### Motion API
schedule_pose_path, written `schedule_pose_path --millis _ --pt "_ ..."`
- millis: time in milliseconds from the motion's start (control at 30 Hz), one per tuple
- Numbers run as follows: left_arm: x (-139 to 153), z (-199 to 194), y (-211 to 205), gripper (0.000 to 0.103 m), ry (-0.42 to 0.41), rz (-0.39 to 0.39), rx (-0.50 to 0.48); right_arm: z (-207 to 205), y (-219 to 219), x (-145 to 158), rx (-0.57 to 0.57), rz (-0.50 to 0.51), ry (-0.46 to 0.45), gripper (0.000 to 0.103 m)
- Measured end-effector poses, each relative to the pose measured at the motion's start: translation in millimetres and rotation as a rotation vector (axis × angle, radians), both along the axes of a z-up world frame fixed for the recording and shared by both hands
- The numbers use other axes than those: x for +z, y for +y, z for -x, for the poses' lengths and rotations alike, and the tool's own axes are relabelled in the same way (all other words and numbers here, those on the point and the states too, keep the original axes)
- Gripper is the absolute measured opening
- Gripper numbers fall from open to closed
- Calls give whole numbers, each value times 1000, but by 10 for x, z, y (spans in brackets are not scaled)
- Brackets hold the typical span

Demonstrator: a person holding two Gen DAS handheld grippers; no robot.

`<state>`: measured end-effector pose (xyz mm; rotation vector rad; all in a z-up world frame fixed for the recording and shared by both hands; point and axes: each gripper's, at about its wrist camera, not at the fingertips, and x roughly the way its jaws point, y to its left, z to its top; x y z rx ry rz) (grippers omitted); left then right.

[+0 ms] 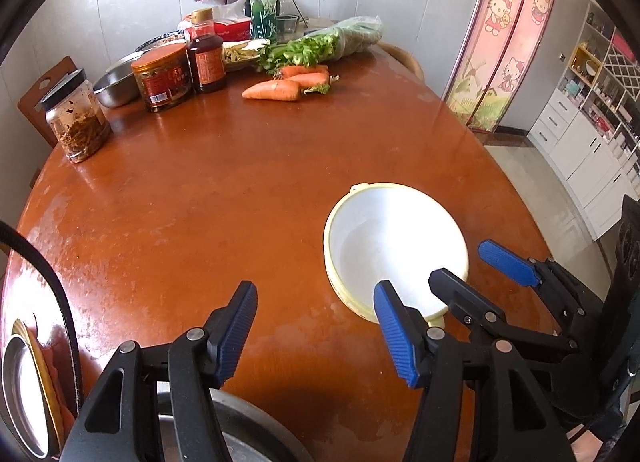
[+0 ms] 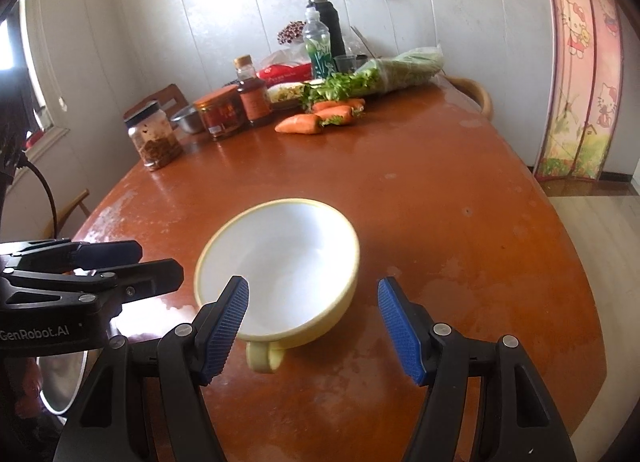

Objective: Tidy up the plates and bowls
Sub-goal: 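Move the left tool to the cream-yellow handled bowl and grasp its rim, then lift the cream-yellow bowl with the left tool and carry it over the steel basin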

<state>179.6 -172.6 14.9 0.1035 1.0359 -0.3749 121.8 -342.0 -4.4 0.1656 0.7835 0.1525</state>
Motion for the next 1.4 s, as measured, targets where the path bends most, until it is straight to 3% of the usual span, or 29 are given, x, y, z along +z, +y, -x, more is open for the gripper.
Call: schedule_pose_path --millis 300,533,700,1033,1400 --pt "-143 -164 -84 62 58 -2 10 -114 -64 -112 5 19 17 64" --pt "-288 -275 -109 62 141 65 1 -180 1 -177 54 37 23 55" --pt "-328 -286 -154 47 180 122 -39 -172 93 -182 95 55 18 52" --pt "-224 -230 -84 47 143 106 -24 -117 214 -145 110 65 22 52" --pt "201 43 311 47 45 142 25 97 542 296 160 84 -84 53"
